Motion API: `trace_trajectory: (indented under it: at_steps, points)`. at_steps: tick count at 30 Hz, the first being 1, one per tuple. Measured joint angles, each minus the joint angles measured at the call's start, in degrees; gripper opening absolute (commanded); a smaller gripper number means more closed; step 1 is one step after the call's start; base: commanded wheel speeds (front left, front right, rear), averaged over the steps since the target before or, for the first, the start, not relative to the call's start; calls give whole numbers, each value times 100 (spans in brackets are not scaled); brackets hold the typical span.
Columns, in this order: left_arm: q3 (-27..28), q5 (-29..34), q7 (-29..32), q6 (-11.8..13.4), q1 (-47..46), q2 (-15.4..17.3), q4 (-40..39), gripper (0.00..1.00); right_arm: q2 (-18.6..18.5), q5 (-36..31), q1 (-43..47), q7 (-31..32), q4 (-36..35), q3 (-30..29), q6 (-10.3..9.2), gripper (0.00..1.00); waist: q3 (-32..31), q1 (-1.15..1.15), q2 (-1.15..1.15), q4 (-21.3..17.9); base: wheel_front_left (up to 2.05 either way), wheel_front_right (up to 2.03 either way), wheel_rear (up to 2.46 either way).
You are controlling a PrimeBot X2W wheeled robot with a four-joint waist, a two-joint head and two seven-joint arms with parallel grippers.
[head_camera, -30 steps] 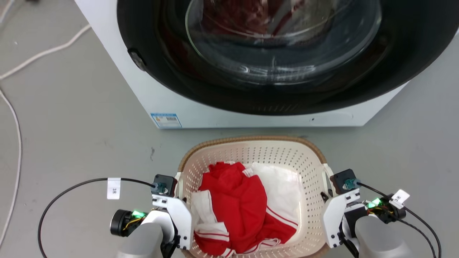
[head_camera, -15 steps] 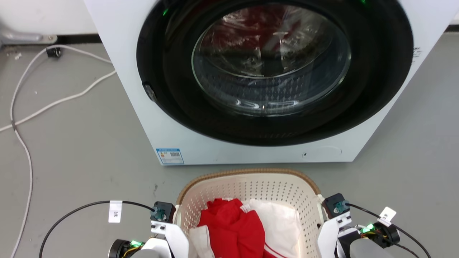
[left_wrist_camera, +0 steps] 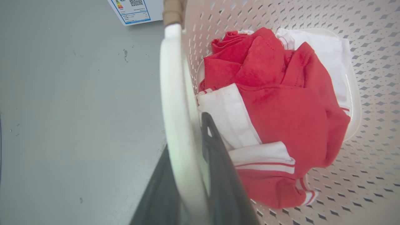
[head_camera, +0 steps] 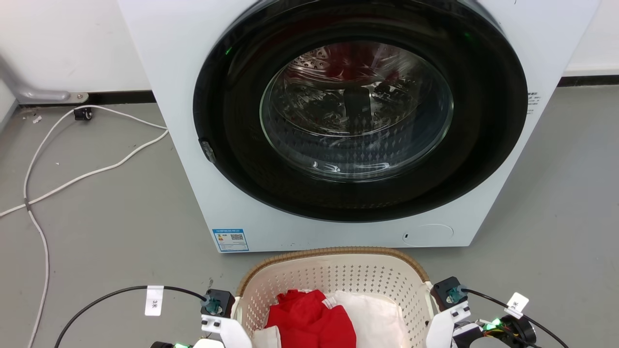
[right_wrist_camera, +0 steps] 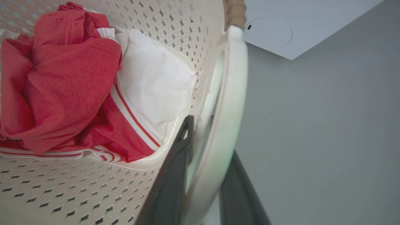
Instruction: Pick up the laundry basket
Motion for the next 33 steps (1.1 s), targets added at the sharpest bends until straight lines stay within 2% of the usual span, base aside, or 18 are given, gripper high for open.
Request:
trace_trajectory:
  at_steps: [33]
  points:
    - [-662, -794, -45, 0, 21, 57, 42, 0, 1, 113, 65, 57, 47, 62, 0, 0, -83, 1, 0, 44, 0, 0, 0]
